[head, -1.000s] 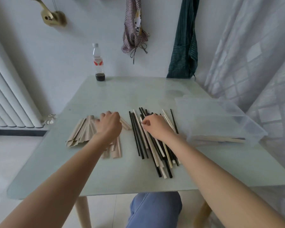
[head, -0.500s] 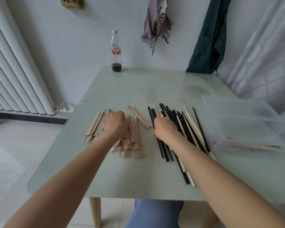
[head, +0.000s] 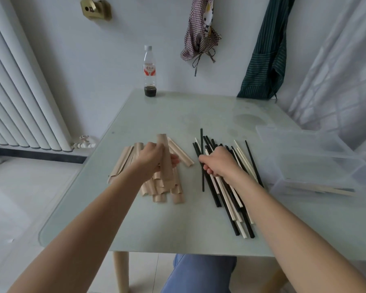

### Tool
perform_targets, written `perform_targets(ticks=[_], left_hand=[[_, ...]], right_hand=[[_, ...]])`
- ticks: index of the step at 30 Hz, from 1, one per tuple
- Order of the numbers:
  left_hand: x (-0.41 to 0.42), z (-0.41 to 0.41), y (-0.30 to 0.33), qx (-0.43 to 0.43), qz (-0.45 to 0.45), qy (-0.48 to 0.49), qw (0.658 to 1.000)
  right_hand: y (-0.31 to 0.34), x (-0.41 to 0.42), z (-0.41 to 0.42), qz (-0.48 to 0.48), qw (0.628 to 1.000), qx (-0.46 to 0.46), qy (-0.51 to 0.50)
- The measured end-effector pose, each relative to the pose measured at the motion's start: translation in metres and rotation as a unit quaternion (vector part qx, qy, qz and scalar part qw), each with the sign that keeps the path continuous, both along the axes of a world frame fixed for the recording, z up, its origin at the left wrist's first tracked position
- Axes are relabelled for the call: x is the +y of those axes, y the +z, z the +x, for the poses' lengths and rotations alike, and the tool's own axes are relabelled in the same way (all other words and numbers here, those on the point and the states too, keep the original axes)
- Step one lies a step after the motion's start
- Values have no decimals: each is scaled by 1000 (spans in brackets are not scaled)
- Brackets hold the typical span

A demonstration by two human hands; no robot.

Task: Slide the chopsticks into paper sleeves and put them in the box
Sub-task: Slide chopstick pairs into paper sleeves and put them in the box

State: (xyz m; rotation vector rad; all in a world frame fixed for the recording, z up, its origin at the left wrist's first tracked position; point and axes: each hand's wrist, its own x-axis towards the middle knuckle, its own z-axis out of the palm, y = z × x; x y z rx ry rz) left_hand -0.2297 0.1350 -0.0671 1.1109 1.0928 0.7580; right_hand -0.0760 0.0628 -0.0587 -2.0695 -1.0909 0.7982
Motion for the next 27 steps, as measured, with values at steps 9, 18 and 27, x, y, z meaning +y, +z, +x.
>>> perform_targets(ticks=[9, 18, 27], left_hand=[[-3, 15, -11, -240, -156, -3, 958], [-23, 19, 13, -382, -227, 35, 895], [-25, 20, 20, -477, -223, 80, 847]], right_hand=[[14, -30, -7, 179, 929, 321, -46], [11, -30, -2, 257, 914, 299, -94], [14, -29, -8, 304, 887, 331, -109]])
